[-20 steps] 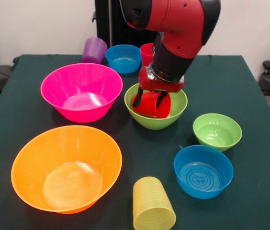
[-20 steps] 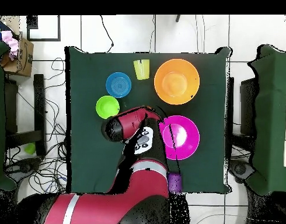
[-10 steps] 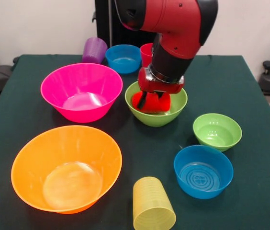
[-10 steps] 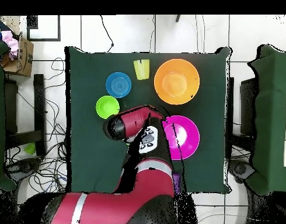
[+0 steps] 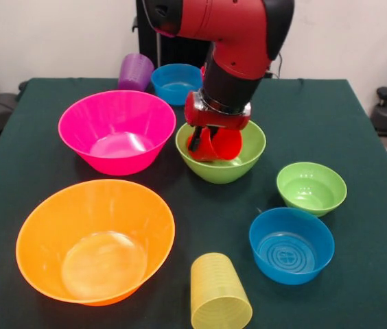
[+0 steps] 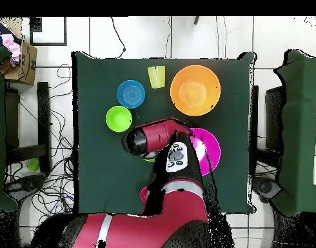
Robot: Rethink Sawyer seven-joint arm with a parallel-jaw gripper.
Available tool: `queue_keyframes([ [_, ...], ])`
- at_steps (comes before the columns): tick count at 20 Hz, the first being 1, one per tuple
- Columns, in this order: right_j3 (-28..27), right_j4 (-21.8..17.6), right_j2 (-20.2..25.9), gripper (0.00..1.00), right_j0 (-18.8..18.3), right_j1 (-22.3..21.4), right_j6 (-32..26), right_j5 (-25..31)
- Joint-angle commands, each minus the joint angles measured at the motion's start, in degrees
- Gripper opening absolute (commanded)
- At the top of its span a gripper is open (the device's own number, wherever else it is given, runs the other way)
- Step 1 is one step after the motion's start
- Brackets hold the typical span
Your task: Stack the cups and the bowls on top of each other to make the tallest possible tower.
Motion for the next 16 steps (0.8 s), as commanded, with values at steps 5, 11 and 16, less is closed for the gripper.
queue_keyframes([
  [5, 9.74, 5.21, 14.10, 0.00, -5.63, -1.75, -2.99, 1.14],
  [11, 16.94, 11.76, 20.02, 0.00, -9.90, -14.44, -6.93, 12.18],
  [16, 18.36, 16.39, 22.66, 0.00, -11.26, -20.90, -7.83, 23.60],
])
